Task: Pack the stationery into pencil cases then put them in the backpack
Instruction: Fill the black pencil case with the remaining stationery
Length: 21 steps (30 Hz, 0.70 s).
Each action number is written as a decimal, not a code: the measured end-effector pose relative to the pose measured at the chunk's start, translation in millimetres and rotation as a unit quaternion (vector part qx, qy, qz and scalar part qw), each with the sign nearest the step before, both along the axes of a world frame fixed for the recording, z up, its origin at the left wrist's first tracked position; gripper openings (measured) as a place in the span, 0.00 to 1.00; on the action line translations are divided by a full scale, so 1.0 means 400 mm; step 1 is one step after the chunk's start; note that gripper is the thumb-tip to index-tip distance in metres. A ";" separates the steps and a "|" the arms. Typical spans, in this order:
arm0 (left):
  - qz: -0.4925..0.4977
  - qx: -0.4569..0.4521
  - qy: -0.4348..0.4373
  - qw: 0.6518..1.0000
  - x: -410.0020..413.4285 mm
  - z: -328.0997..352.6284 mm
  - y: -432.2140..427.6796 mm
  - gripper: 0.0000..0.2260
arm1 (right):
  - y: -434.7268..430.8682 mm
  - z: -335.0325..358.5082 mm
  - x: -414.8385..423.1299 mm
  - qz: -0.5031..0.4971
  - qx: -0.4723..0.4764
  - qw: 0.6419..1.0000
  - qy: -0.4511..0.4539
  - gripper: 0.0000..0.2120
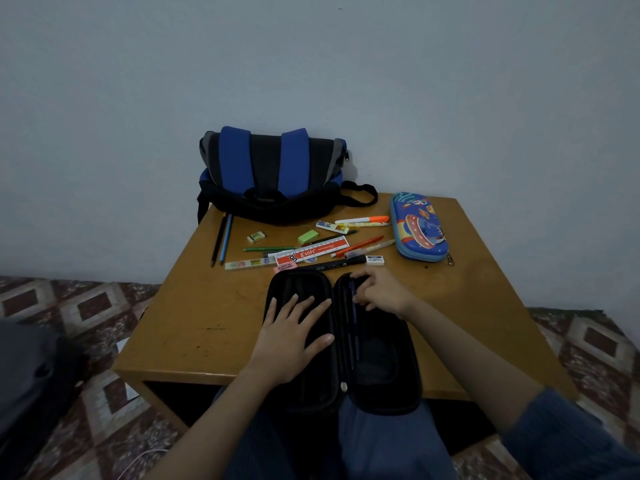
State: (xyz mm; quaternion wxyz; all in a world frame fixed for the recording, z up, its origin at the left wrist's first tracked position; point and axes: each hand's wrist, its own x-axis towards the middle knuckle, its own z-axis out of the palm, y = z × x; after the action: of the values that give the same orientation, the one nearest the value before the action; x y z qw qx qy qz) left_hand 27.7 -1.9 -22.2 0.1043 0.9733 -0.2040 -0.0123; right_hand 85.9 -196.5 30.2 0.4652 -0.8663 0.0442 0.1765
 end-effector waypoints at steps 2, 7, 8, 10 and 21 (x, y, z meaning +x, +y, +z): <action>0.000 0.001 0.000 1.000 0.000 -0.001 0.000 0.46 | 0.006 -0.002 -0.005 0.003 -0.021 1.000 -0.004 0.19; 0.000 0.003 0.001 1.000 0.002 -0.003 0.000 0.45 | 0.019 -0.014 -0.013 -0.016 -0.058 0.998 -0.015 0.13; 0.000 0.002 0.001 1.000 0.002 -0.003 0.000 0.45 | 0.020 -0.015 -0.014 -0.024 -0.057 0.998 -0.018 0.12; 0.002 -0.001 0.002 1.000 0.002 -0.003 0.001 0.45 | 0.021 -0.018 -0.015 -0.038 -0.046 0.998 -0.026 0.10; 0.000 0.000 0.003 1.000 0.002 -0.004 0.004 0.45 | 0.019 -0.030 -0.019 -0.054 -0.045 0.995 -0.067 0.04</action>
State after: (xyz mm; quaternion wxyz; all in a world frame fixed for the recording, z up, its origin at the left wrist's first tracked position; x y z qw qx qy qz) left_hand 28.6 -0.5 -23.7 0.1054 0.9732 -0.2037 -0.0152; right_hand 78.2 -188.9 18.0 0.4363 -0.8927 0.0672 0.0907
